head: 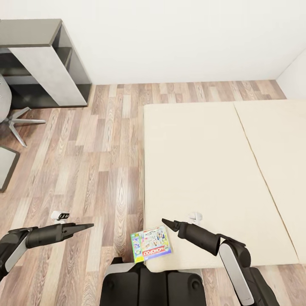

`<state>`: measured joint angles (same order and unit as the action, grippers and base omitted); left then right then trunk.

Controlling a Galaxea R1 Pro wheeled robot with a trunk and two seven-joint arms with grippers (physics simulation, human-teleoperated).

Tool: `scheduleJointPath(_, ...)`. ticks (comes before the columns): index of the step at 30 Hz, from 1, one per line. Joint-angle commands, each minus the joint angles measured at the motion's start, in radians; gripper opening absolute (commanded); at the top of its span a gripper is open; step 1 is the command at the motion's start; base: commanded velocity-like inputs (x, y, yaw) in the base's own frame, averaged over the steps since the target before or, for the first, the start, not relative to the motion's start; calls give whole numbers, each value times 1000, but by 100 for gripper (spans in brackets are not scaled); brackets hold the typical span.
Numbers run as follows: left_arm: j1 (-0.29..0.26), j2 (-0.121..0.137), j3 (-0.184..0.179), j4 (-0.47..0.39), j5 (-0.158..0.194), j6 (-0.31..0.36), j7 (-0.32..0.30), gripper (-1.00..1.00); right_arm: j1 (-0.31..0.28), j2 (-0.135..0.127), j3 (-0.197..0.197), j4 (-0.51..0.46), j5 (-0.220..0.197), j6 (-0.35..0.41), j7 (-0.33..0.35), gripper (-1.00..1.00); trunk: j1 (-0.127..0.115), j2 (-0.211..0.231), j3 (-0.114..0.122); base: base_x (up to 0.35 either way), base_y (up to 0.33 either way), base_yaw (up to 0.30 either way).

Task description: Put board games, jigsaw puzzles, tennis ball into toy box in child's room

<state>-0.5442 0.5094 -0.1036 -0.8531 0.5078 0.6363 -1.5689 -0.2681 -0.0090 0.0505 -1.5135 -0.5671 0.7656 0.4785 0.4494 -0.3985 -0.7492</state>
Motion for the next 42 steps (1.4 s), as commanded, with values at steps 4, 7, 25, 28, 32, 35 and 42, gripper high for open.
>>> scheduleJointPath(4, 0, 0, -4, 1, 5, 10, -2, 100, 0, -1, 0, 5, -1, -9, 1, 100, 1, -1, 5, 0, 0, 0)
scheduleJointPath(7, 0, -1, -4, 2, 5, 10, -2, 100, 0, -1, 0, 14, 0, -21, 1, 100, 1, -1, 10, 0, 0, 0)
scheduleJointPath(25, 0, -1, -5, 2, 6, 12, -2, 100, 0, -2, 0, 25, 0, -32, 1, 100, 1, -1, 40, 0, 0, 0)
scheduleJointPath(28, 0, -1, -5, 2, 6, 13, -2, 100, 0, -1, 0, 28, 1, -32, 0, 100, 1, -1, 45, 0, 0, 0)
scheduleJointPath(32, 0, 0, -5, 3, 6, 12, -2, 100, 0, -1, 0, 30, 1, -32, -1, 100, 1, -1, 51, 0, 0, 0)
scheduleJointPath(35, 0, 1, -5, 3, 6, 12, -2, 100, 0, 0, 0, 31, 1, -34, 0, 100, 1, -1, 56, 0, 0, 0)
scheduleJointPath(42, 0, 0, -6, 3, 5, 11, -2, 100, 0, -1, 0, 31, 1, -39, 0, 100, 1, -1, 67, 0, 0, 0)
